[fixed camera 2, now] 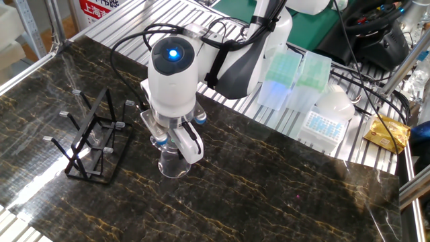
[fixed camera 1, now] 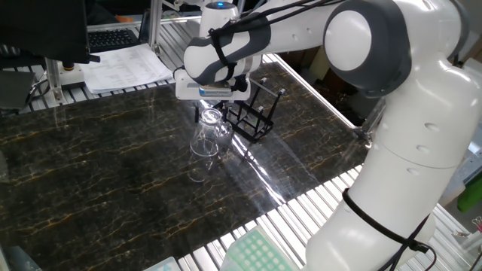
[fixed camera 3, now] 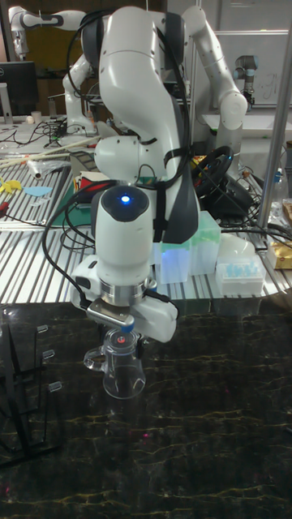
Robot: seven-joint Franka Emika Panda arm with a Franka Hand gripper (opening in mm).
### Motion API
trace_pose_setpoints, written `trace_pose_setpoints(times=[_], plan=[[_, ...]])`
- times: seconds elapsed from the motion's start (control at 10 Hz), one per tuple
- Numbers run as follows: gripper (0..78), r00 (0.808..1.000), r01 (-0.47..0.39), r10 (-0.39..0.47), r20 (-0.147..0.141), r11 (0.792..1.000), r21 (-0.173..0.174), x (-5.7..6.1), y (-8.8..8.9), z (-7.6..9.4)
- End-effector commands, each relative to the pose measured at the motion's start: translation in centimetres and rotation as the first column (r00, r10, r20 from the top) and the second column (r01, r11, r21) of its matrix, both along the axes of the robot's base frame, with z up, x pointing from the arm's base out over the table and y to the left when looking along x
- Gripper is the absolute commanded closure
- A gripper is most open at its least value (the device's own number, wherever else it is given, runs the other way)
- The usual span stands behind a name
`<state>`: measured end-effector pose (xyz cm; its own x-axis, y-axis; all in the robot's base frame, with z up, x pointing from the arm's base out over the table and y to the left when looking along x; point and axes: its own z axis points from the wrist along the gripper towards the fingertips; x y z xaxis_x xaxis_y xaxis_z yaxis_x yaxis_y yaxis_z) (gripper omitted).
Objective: Take the cup off the cup rack
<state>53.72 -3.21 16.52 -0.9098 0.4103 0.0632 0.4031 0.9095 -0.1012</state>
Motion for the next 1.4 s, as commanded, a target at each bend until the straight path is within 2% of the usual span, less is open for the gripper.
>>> trace_pose_setpoints(times=[0.1, 0.4, 0.6, 1.4], plan=[[76.3, 1.000, -0.005, 0.005, 0.005, 1.000, -0.003, 0.12, -0.07, -0.18], [76.3, 1.000, -0.003, 0.003, 0.003, 1.000, -0.011, 0.13, -0.07, -0.18], [76.3, 1.000, -0.004, 0.004, -0.006, 0.999, -0.037, 0.17, -0.06, -0.17], [76.3, 1.000, -0.001, 0.001, -0.014, 1.000, -0.022, 0.24, -0.04, -0.12]])
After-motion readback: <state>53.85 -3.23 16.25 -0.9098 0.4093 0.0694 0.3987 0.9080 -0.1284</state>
